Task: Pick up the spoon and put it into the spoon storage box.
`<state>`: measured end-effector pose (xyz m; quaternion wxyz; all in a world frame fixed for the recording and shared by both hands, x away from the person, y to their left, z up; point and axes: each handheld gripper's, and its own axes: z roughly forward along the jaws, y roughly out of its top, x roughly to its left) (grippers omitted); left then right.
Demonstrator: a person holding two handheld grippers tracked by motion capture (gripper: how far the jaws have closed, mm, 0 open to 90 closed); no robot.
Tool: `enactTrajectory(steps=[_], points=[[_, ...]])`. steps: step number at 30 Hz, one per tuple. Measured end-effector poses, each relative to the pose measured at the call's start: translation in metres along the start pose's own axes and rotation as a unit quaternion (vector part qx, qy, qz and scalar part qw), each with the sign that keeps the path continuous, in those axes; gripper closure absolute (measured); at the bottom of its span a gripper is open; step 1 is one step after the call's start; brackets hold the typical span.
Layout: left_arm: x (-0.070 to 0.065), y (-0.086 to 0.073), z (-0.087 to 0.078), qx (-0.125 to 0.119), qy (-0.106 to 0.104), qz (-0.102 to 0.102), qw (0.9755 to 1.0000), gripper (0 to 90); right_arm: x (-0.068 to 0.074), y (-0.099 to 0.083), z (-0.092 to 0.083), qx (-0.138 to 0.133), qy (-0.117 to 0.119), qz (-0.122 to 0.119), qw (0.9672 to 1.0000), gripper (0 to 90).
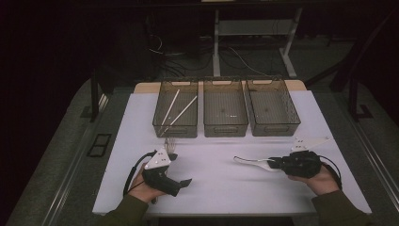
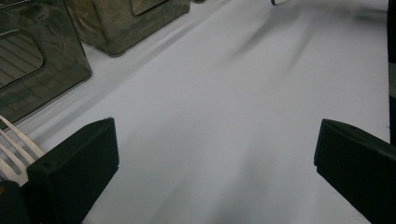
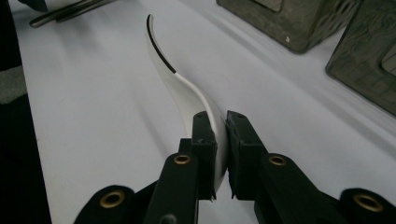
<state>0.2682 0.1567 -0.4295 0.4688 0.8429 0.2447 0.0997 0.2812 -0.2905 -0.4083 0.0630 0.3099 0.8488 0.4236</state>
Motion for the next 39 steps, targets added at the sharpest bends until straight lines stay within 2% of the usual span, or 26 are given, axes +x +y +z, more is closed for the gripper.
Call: enactTrajectory(steps=[12,18,23,35,39], points=[[0.0,0.0,0.0,-0.007,-0.001,-0.008,0.9999,0.0,-0.005,0.018,0.0,-0.019,-0.004,-0.004,0.9998,82.1],[0.0,0.0,0.001,-0.005,-0.001,-0.009,0.9999,0.0,-0.006,0.027,-0.002,-0.032,0.005,-0.003,0.9995,82.1],[0.0,0.0,0.001,-0.006,-0.001,-0.007,1.0,0.0,-0.01,0.037,0.0,-0.04,0.002,-0.006,0.9992,82.1],[0.0,0.0,0.002,-0.004,-0.005,-0.007,1.0,0.0,-0.021,0.06,0.008,-0.057,-0.022,-0.006,0.9981,82.1],[0.0,0.0,0.002,-0.006,-0.005,-0.009,0.9999,0.0,-0.025,0.068,0.012,-0.057,-0.036,-0.012,0.9976,82.1]])
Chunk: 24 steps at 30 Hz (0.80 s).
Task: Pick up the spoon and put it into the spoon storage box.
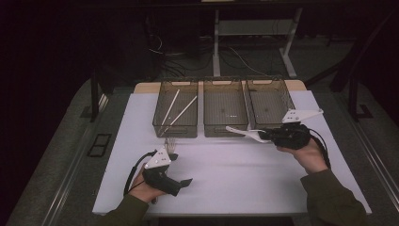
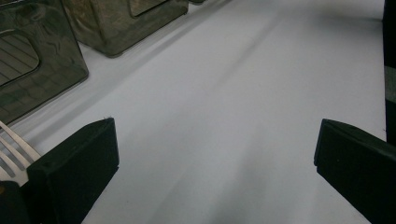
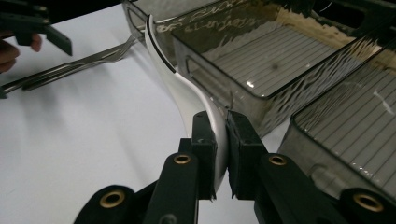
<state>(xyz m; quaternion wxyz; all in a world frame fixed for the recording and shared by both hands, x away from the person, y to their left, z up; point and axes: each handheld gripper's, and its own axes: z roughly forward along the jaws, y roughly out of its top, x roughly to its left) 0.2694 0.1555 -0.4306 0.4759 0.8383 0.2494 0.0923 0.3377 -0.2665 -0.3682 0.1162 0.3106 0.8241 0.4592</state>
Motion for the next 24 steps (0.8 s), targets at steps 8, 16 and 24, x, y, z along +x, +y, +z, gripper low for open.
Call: enactTrajectory(steps=[8,16,24], points=[[0.0,0.0,0.0,-0.001,-0.001,-0.001,1.0,0.0,-0.008,0.012,0.009,-0.007,-0.021,0.0,0.9998,82.1],[0.0,0.0,0.0,-0.003,-0.002,-0.003,1.0,0.0,-0.016,0.029,0.025,-0.002,-0.032,-0.008,0.9995,82.1],[0.0,0.0,0.001,-0.004,-0.003,-0.004,1.0,0.0,-0.026,0.048,0.047,0.012,-0.04,-0.015,0.999,82.1]])
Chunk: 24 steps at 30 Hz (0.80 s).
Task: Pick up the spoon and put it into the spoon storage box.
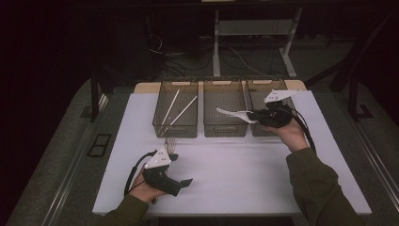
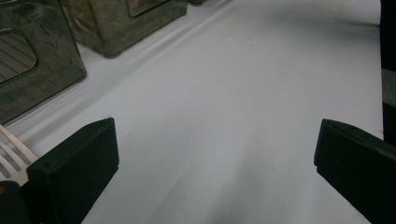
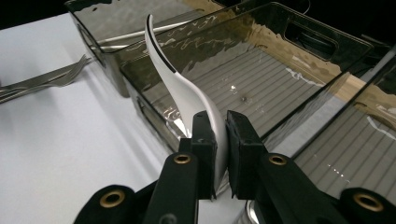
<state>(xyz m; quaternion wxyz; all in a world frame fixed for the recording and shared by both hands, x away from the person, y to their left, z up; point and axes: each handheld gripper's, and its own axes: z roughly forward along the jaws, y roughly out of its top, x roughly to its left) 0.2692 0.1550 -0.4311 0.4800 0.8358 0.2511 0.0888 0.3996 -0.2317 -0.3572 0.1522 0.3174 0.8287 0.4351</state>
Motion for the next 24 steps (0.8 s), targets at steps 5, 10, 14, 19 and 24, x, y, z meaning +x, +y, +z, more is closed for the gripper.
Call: enactTrajectory(steps=[5,10,14,19,24], points=[[0.0,0.0,-0.001,0.0,0.0,0.002,1.0,0.0,-0.001,0.006,0.016,0.011,-0.001,-0.004,0.9999,82.1],[0.0,0.0,-0.001,0.0,0.0,0.001,1.0,0.0,0.0,0.007,0.034,0.027,-0.005,-0.002,0.9996,82.0],[0.0,0.0,-0.001,0.0,-0.001,0.003,1.0,0.0,-0.002,0.005,0.044,0.039,-0.006,0.002,0.9992,81.8],[0.0,0.0,-0.001,0.0,0.0,0.002,1.0,0.0,-0.004,0.002,0.052,0.049,-0.003,0.013,0.9987,77.6],[0.0,0.0,-0.001,0.0,0.0,0.002,1.0,0.0,-0.006,0.003,0.048,0.032,0.0,0.029,0.9991,68.8]])
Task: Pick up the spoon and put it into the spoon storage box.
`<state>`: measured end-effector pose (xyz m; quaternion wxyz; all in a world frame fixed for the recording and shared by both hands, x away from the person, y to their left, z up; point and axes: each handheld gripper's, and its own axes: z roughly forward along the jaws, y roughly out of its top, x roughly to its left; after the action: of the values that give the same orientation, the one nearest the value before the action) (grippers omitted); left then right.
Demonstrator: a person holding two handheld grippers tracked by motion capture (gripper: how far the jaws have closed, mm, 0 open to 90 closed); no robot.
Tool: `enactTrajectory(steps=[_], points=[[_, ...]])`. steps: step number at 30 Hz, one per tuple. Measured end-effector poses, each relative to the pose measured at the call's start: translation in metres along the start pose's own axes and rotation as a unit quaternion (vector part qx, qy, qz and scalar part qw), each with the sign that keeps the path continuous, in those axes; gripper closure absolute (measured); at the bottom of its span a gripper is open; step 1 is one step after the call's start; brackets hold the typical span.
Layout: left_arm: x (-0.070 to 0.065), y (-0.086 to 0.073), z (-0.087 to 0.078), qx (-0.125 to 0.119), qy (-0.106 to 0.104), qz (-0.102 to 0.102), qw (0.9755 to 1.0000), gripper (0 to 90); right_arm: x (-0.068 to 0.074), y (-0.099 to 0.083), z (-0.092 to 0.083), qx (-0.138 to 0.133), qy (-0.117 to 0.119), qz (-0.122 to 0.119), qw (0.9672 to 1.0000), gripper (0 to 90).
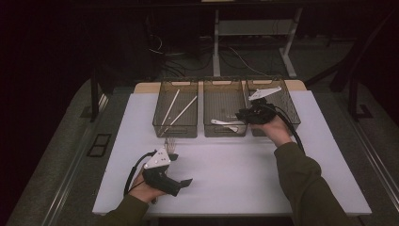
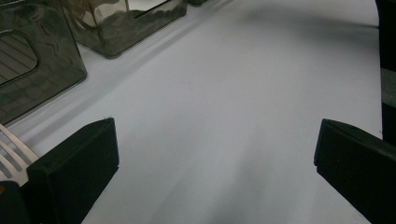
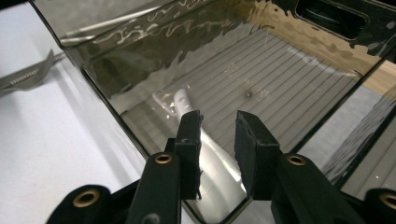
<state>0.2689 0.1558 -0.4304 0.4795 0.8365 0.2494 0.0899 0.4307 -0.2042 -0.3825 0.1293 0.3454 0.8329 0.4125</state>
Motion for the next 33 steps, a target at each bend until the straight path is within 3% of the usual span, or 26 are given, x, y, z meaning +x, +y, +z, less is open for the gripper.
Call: enactTrajectory(steps=[6,10,17,22,33], points=[[0.0,0.0,-0.001,0.0,0.001,0.001,1.0,0.0,0.0,-0.002,-0.012,-0.025,0.003,0.028,0.9993,53.8],[0.0,0.0,-0.001,0.0,0.002,0.0,1.0,0.0,0.004,-0.007,-0.022,-0.036,0.007,0.032,0.9988,46.8],[0.0,0.0,-0.001,-0.001,0.007,-0.002,1.0,0.0,0.011,-0.019,-0.039,-0.048,0.011,0.031,0.9983,43.1],[0.001,0.0,-0.003,-0.002,0.009,-0.005,0.9999,0.0,0.018,-0.033,-0.053,-0.06,0.029,0.035,0.9972,41.9],[0.002,-0.001,-0.005,-0.007,0.014,-0.012,0.9998,0.0,0.031,-0.056,-0.078,-0.063,0.041,0.036,0.9965,36.4]])
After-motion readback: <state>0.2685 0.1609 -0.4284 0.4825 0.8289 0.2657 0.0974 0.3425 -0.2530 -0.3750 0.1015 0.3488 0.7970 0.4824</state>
